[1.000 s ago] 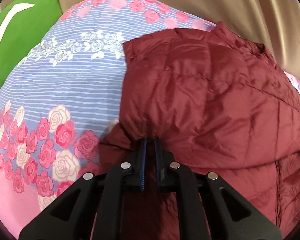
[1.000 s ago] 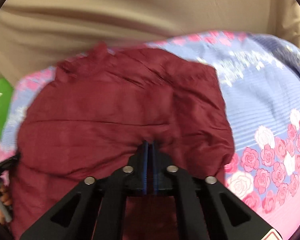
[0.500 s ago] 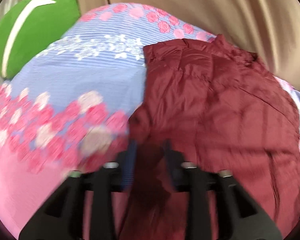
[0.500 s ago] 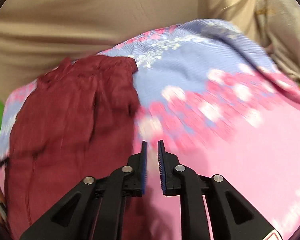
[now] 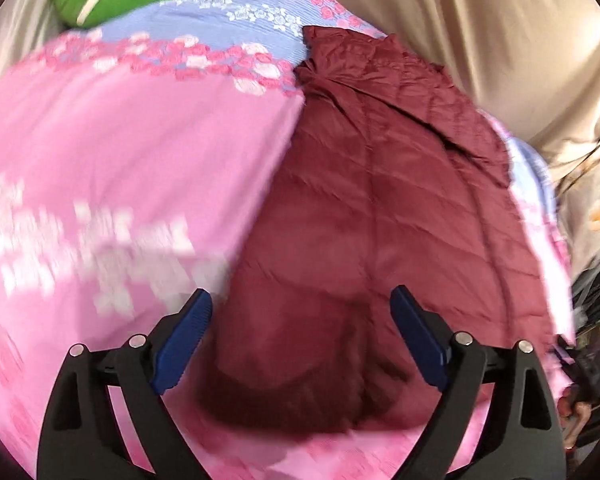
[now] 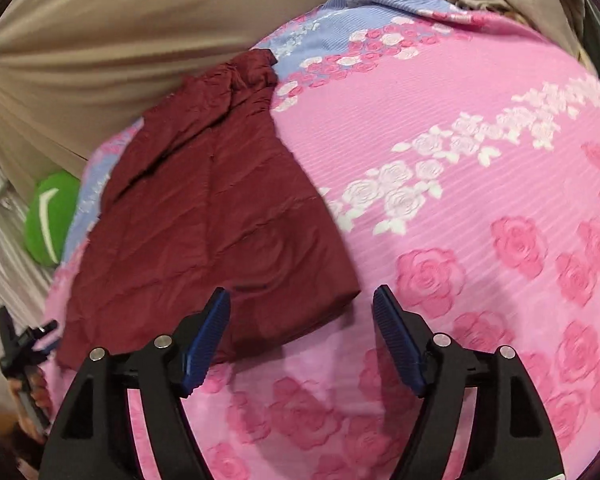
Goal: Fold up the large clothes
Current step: 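Grasp the jacket hem with both grippers and lift it toward the collar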
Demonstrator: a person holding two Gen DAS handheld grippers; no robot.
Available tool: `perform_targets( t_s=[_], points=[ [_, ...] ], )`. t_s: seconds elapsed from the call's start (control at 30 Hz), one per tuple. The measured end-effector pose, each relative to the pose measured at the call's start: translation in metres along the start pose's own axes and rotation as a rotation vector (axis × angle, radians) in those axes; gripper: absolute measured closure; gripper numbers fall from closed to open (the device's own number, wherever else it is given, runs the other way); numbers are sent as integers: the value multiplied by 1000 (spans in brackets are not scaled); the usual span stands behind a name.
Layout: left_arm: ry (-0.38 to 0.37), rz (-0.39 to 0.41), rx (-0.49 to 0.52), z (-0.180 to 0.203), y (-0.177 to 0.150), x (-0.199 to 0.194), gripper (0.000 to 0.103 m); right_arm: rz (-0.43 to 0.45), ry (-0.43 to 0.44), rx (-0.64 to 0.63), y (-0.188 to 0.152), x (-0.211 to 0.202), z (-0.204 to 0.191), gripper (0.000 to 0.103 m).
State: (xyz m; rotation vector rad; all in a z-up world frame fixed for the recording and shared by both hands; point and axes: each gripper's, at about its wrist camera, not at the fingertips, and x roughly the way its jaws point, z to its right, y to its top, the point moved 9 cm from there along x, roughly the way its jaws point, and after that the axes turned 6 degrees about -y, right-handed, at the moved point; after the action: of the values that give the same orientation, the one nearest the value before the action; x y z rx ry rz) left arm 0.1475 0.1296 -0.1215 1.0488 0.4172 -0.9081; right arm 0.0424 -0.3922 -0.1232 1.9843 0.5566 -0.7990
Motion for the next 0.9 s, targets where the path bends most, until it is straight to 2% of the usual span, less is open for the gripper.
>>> perform_targets(
  t_s=[0.07, 0.2, 0.27, 0.3, 0.37, 0.4, 0.43, 0.47, 0.5, 0.53, 0.57, 0.67, 0.8, 0.9],
  points=[
    [-40, 1, -27, 6, -10, -2, 13, -5, 43, 37, 0, 1, -4, 30],
    [-43, 20, -44, 8, -15, -4, 15, 6, 92, 90, 5, 7, -9, 29],
    [-71, 20, -85, 8, -15, -5, 28, 12, 112, 119, 9, 9, -8, 31],
    [-77, 17, -95, 8, -16, -6, 32, 14, 117, 132, 11, 11, -8, 37],
    [-83, 4, -108, 10, -16, -4, 49, 10, 119, 143, 13, 17, -10, 51],
    [-81, 0, -104, 12, -16, -4, 52, 3, 112, 142, 12, 20, -12, 62],
    [-65, 3, -90, 13, -16, -6, 63, -2, 110, 137, 12, 22, -12, 74],
    [-52, 9, -78, 14, -15, -8, 74, -7, 109, 132, 11, 23, -13, 81],
    [-37, 13, -62, 16, -15, -9, 78, -10, 107, 127, 10, 23, -13, 91],
    [-26, 20, -49, 17, -14, -12, 85, -7, 105, 120, 9, 23, -15, 96],
    [-24, 25, -41, 19, -14, -15, 92, 3, 106, 114, 9, 20, -15, 97],
    [-31, 54, -16, 24, -13, -28, 98, 66, 107, 85, 11, 4, -21, 100],
    [-69, 107, 14, 38, -14, -57, 100, 134, 121, 35, 10, -25, -31, 100],
    [-115, 161, 33, 48, -14, -91, 100, 214, 162, -37, 7, -63, -39, 100]
  ],
)
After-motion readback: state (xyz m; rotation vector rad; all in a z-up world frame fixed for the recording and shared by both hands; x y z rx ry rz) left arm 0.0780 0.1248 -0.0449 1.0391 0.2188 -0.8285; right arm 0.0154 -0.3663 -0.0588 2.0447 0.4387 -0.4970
